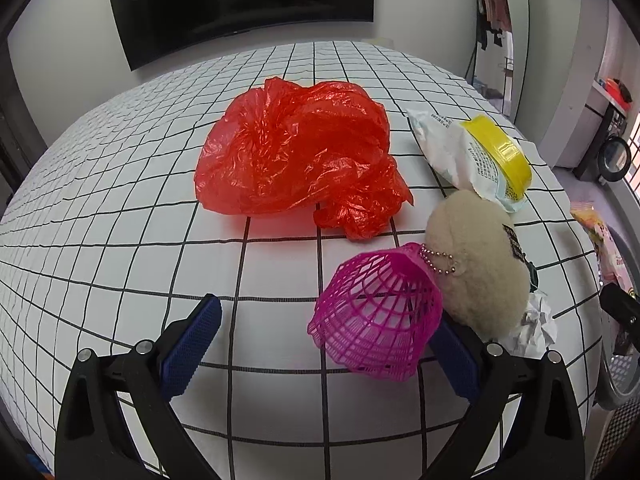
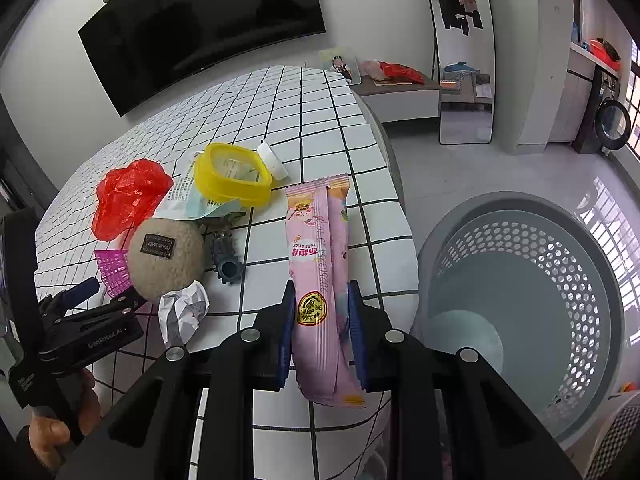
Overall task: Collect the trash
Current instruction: 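Carry the pink wrapper and pink mesh cup over the grey basket with both grippers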
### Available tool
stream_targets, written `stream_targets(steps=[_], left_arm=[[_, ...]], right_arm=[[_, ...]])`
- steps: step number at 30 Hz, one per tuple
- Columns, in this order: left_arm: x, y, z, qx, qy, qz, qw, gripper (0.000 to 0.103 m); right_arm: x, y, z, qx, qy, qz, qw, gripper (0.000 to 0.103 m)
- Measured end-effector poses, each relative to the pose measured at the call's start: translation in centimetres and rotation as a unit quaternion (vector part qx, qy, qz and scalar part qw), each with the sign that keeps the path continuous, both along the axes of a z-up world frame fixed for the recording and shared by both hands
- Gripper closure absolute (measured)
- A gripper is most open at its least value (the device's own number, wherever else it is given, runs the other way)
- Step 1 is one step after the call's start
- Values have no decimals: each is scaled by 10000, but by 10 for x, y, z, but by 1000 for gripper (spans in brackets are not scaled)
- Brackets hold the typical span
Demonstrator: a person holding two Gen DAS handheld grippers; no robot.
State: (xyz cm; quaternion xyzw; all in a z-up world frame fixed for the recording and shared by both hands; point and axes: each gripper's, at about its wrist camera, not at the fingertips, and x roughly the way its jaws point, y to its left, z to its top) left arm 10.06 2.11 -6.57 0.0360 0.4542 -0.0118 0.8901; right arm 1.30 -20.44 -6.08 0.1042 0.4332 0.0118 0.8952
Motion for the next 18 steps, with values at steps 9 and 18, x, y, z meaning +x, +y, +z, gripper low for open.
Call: stream_targets(steps=[9,18], left_arm=[[6,-9,0,-180,23,-362,9992,51],[-16,1,13,-220,-209,-293,9991,63]], right_arm=[[-2,1,-5,26,49,-7,10000,79],[-7,1,-1,30,-13,-12,10000,79]])
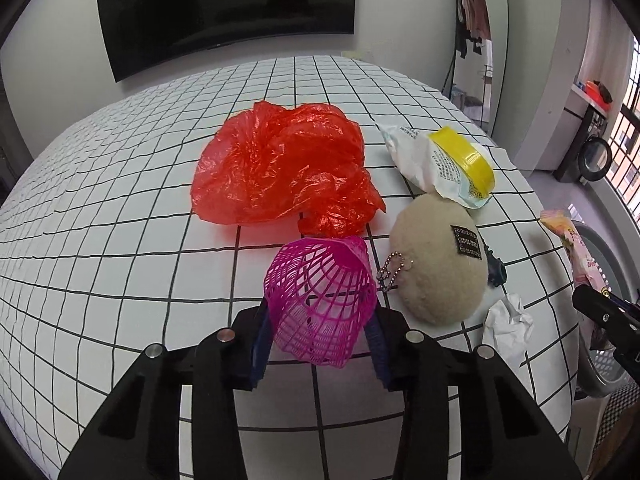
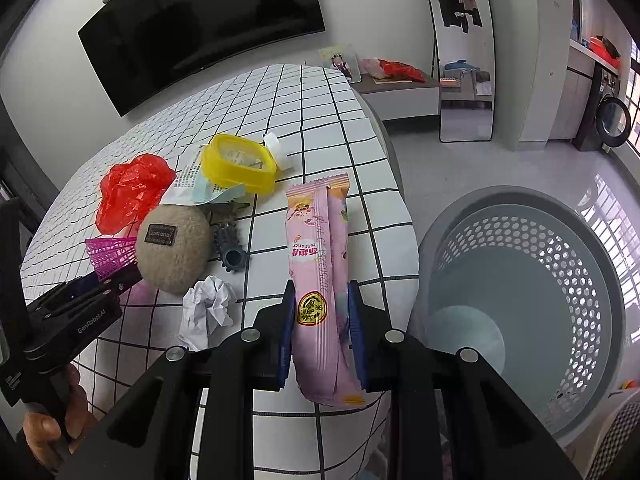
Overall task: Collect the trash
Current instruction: 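Carry the pink wrapper and pink mesh cup over the grey basket with both grippers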
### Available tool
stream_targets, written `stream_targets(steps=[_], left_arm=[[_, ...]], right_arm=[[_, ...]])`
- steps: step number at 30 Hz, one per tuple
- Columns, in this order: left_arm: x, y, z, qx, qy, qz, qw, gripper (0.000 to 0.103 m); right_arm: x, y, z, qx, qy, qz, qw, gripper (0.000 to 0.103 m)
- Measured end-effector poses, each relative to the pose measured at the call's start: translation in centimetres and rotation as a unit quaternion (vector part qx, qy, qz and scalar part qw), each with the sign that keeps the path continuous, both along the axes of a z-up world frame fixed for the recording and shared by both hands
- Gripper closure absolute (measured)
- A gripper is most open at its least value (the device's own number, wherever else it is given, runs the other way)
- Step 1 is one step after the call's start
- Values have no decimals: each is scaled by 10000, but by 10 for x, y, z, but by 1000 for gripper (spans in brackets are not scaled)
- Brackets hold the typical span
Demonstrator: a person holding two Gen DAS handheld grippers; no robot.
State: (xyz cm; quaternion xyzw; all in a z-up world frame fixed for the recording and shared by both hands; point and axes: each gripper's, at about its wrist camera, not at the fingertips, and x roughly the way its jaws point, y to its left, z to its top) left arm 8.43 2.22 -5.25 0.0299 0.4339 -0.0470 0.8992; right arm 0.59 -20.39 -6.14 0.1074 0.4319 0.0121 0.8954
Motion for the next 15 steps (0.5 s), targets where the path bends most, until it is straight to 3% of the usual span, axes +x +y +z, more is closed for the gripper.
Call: stream_targets(steps=[7,15], left_arm=[[-21,12,25,-60,-294,108,9995,63],[-40,-21,58,-110,-661,-256,9974,63]], right_arm=[[-10,-3,5,29,-101,-3,9999,79],[-31,-24,13,101,-310,-218,9992,79]])
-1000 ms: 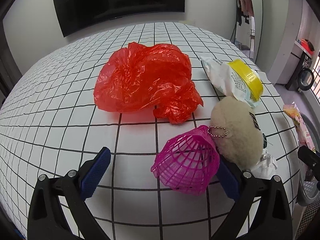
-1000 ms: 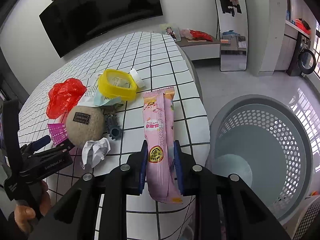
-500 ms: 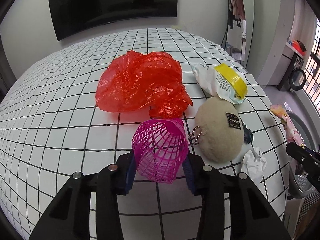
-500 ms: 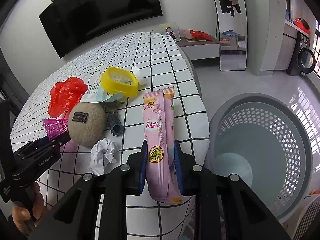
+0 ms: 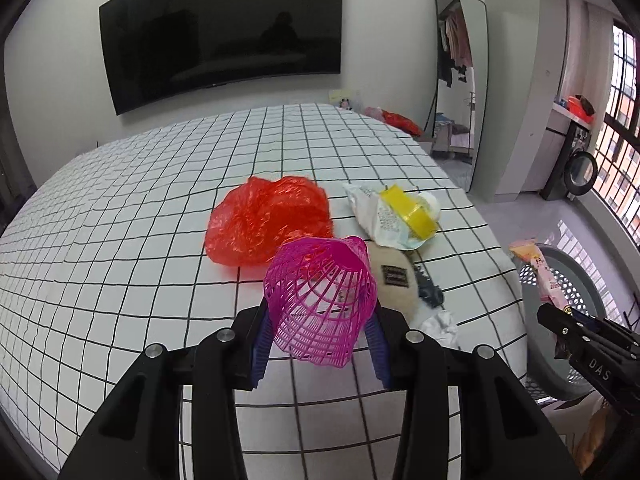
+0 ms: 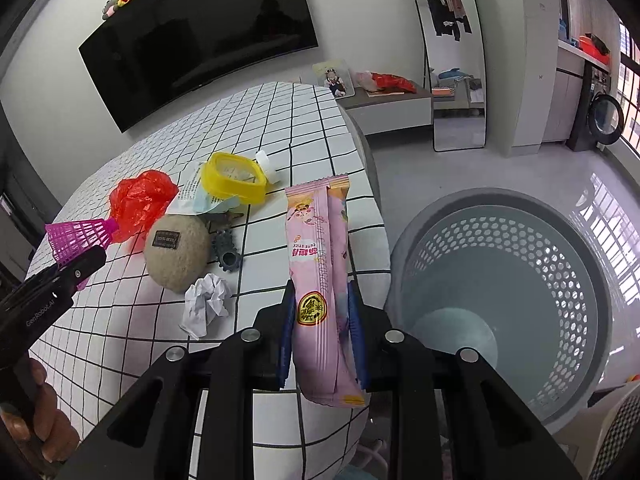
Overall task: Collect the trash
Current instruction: 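Carry the pink wrapper and pink mesh cup over the grey basket with both grippers, then open both grippers to drop the wrapper and mesh cup into the basket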
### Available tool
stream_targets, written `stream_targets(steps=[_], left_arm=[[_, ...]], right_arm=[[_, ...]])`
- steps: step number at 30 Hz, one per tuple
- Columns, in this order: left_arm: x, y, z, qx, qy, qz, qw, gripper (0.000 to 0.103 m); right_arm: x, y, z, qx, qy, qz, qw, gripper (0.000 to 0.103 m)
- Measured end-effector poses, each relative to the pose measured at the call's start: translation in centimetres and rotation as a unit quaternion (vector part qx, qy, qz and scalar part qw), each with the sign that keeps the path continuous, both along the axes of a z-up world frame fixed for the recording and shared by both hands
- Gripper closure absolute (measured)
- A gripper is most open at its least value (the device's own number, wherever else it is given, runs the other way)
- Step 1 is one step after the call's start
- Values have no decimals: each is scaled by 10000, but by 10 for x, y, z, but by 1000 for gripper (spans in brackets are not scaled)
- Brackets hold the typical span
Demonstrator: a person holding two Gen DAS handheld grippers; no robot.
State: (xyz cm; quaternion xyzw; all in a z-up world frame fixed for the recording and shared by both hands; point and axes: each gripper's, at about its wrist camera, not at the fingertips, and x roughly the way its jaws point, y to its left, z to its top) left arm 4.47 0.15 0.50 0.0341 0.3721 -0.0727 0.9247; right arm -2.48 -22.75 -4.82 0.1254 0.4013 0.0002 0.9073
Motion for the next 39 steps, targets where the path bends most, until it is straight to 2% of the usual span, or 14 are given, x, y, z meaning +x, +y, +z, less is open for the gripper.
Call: stream_targets(steps=[6,12,21,27,33,36,38,39], left_arm=[[-13,-50,15,-25,-164,-539,9984,63],[-22,-113,16,-13,-155,-1173,9930,63],[-30,-212,-8,158,207,-2061,9782,63],[-33,-255,-31,350,454,-2371,9698,61],[-28,-272,-48,452,686,-2398,9673,52],[-25,-269,-47,469,645,-2311,9697,40],[-27,-268,-46,494,554,-2263,9712,30],[-28,-268,-45,511,516,-2246,9717,29]], right_arm=[[-21,-34,2,89,-112,-326,9994,79],[-43,-83,-4,208,-100,-782,9967,79],[-74,-160,-29,360,157,-1448,9887,79],[-76,-185,-46,486,405,-1520,9863,79],[-76,-196,-56,555,469,-1521,9857,78],[-76,-197,-55,544,407,-1535,9858,76],[-74,-197,-52,516,334,-1517,9865,69],[-73,-196,-51,487,315,-1518,9867,68]])
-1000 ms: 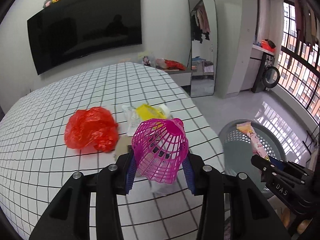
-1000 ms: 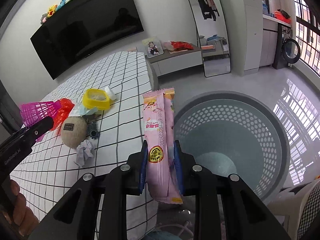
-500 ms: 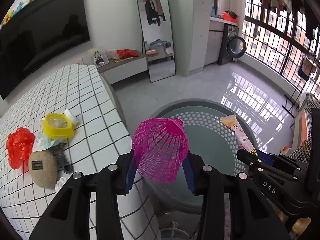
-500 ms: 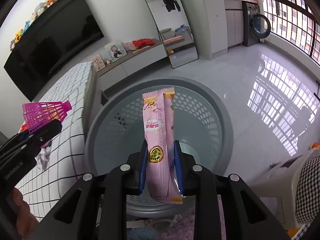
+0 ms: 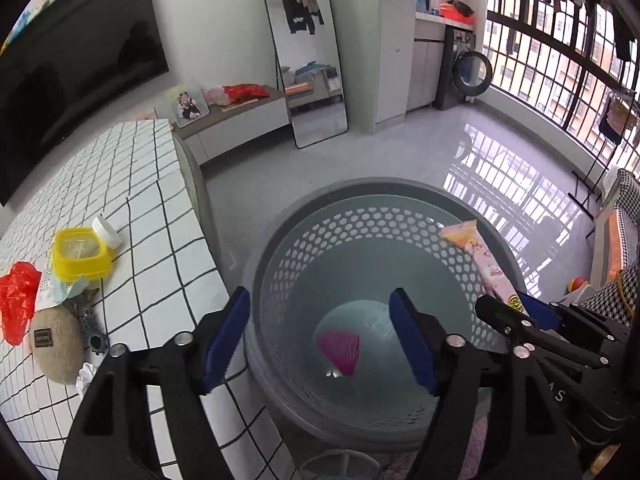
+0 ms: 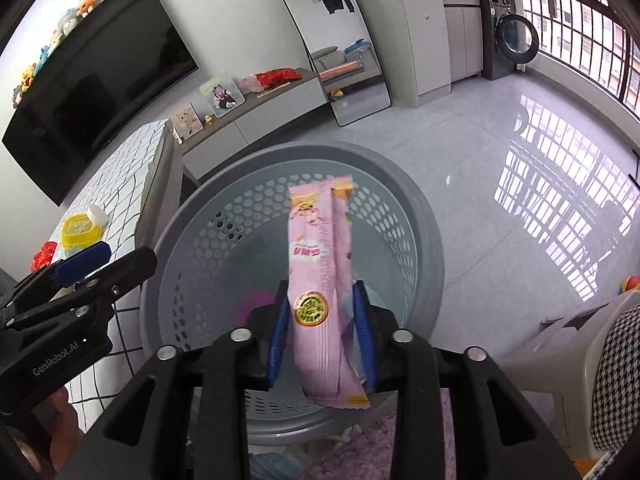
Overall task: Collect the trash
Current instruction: 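Open both grippers to drop the wrapper and mesh cup into the basket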
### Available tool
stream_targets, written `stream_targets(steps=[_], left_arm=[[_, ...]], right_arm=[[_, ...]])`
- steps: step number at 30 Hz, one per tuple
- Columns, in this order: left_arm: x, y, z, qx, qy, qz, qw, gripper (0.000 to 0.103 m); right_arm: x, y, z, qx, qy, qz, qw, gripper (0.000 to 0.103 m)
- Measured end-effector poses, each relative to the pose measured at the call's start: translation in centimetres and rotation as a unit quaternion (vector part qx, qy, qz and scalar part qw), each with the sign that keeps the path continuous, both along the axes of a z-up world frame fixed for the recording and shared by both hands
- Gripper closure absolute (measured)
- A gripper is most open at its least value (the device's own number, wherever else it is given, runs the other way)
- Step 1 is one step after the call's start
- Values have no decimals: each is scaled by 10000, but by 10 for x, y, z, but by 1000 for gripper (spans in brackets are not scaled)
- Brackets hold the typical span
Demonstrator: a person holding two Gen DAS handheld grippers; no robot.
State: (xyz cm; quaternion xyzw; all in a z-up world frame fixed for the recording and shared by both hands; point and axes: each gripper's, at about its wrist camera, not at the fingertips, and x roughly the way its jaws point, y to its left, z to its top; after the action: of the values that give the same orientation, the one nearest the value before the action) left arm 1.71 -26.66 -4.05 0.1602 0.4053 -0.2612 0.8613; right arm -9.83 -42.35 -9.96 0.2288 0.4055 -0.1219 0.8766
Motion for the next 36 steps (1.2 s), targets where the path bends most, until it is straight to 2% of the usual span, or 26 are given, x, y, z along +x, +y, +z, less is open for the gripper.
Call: stream_targets(steps=[15,22,36], left_arm=[[3,9,0,-4,27,112,9999,26],[2,15,3,-78,23,180,9998,25],[-5,48,10,-186,-137,407,9989,22]], right_arm=[[1,7,1,4,33,-5,10000,62],[-2,14,2,-66,1,12,10000,57],[-1,40,8,-134,-28,270,9995,52]])
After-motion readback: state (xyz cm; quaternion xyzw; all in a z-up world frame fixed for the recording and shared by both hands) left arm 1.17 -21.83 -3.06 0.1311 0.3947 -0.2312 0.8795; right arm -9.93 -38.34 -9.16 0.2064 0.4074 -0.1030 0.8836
